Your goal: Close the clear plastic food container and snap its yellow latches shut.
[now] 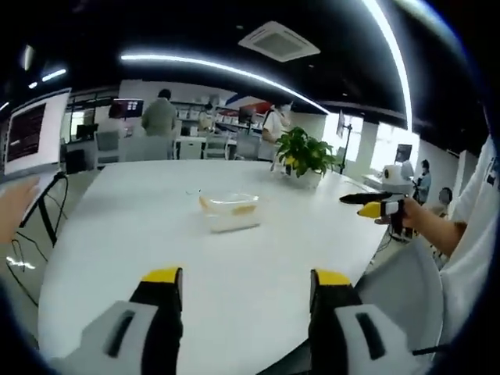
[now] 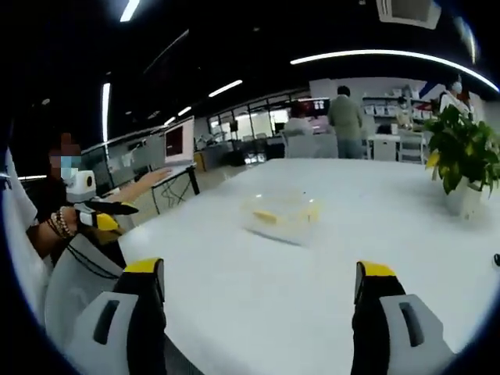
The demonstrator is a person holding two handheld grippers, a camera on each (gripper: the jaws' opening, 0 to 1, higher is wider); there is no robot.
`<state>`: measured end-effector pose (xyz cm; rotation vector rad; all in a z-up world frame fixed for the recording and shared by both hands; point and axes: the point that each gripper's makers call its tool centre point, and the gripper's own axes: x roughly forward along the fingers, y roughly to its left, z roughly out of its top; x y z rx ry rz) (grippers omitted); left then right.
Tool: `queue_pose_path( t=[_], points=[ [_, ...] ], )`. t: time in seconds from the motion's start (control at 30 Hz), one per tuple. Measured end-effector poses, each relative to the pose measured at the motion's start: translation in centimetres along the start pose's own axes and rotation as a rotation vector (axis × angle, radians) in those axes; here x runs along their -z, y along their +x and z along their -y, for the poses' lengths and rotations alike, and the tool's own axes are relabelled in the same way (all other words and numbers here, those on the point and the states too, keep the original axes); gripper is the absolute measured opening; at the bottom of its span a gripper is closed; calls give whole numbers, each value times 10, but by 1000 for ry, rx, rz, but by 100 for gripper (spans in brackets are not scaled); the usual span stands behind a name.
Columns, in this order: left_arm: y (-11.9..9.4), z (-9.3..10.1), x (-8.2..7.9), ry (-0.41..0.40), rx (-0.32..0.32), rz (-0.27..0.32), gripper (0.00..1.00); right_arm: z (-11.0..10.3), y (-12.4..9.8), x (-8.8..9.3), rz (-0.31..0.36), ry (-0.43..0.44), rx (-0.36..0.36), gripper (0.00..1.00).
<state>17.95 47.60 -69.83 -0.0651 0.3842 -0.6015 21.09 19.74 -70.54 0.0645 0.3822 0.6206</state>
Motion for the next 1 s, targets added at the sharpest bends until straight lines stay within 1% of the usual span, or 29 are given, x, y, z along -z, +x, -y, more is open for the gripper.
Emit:
queue_pose_path(
  t=[0.03, 0.07, 0.1, 0.13, 0.2, 0.23, 0.3, 0.37, 0.47, 0.5, 0.57, 0.6, 0.63, 0.7, 0.77, 0.8, 0.83, 0.87, 0.9, 0.97, 1.0],
  points=[
    [-2, 2, 4, -1, -3, -14, 62, -2, -1, 3, -3, -3, 2, 99],
    [-5, 0, 7, 31, -25, -33, 61, -6, -3, 7, -10, -10, -2, 98],
    [-8, -4, 9, 80, -49, -41, 60, -9, -4, 10, -14, -12, -6, 98],
    [-9, -3, 10, 82, -48, -30, 61, -11, -5, 13, -19, -11, -5, 98],
    [-11, -1, 14, 59, -30, -29, 61, -13, -7, 17, -22, -12, 1, 97],
    [-12, 0, 21, 23, -19, -38, 60, -14, -8, 20, -21, -7, 8, 97],
    [-13, -3, 29, 18, -34, -45, 60, -17, -9, 22, -8, 0, 10, 97],
    [-14, -4, 33, 27, -47, -38, 60, -20, -11, 24, 5, 16, 11, 97],
    [-14, -4, 34, 7, -49, -17, 59, -17, -13, 28, 1, 22, 36, 95],
    [-14, -4, 33, -12, -49, 2, 58, -15, -14, 27, 15, 23, 44, 95],
    [-15, -7, 35, -29, -60, 8, 57, -15, -14, 28, 29, 42, 39, 95],
    [-15, -9, 38, -39, -75, 7, 55, -16, -15, 31, 27, 63, 36, 95],
    [-15, -10, 39, -42, -83, 4, 54, -16, -15, 33, 30, 63, 39, 94],
    [-16, -10, 37, -34, -86, 22, 54, -15, -16, 37, 29, 78, 48, 94],
    [-17, -10, 35, -54, -87, 41, 54, -14, -17, 36, 37, 86, 53, 93],
    [-16, -11, 37, -63, -86, 35, 54, -14, -16, 34, 47, 89, 56, 93],
    [-15, -11, 42, -71, -88, 6, 54, -14, -16, 34, 51, 87, 55, 93],
    [-15, -11, 45, -65, -88, -14, 54, -14, -16, 34, 50, 82, 52, 94],
    [-14, -9, 45, -42, -85, -10, 54, -15, -14, 36, 42, 75, 49, 94],
    [-15, -9, 40, -29, -85, 22, 55, -15, -13, 40, 25, 69, 48, 93],
    [-15, -10, 39, -34, -86, 27, 55, -14, -13, 40, 22, 69, 51, 93]
  ],
)
